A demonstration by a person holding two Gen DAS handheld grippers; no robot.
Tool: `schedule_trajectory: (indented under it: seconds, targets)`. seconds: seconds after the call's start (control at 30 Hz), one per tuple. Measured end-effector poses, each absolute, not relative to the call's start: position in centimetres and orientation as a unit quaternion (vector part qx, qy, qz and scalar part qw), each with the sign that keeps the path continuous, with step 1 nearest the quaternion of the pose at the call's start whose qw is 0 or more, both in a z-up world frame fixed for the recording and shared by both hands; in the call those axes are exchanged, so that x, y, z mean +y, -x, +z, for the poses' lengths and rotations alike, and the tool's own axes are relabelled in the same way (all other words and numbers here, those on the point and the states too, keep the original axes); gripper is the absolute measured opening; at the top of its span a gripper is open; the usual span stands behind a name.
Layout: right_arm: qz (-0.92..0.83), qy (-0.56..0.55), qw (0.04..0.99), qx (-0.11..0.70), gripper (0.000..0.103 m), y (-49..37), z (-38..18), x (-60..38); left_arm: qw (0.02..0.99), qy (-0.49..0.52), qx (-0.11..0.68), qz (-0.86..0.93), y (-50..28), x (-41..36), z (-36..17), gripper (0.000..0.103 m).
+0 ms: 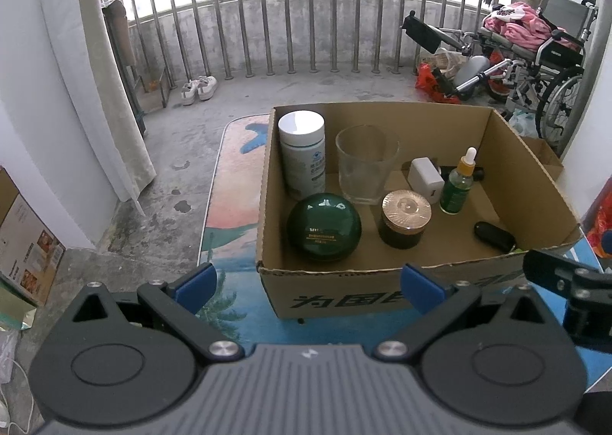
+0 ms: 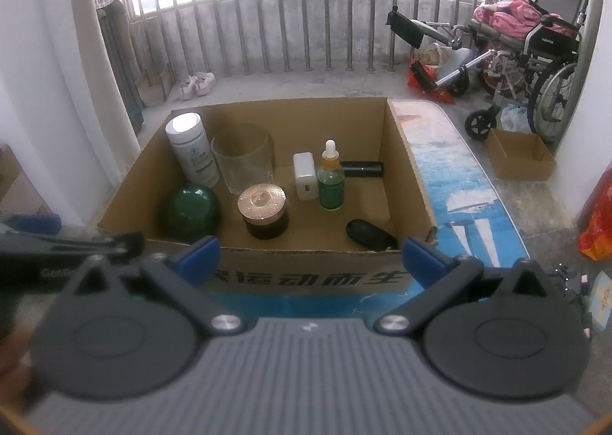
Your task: Organize rigid objects
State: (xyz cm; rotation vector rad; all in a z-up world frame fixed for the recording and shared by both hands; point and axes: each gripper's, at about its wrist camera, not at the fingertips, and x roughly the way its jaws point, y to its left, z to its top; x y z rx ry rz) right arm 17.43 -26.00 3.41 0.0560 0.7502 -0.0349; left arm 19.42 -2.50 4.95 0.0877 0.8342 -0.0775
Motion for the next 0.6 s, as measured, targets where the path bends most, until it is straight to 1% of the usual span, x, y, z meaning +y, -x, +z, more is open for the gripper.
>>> schedule_trajectory:
  seconds: [0.6]
  targets:
    - [-0.019, -0.026, 0.930, 0.365, 0.102, -17.36, 3.29, -26.05, 0.913, -0.043, 0.404, -0.038, -19.47, -2.48, 5.01, 0.103]
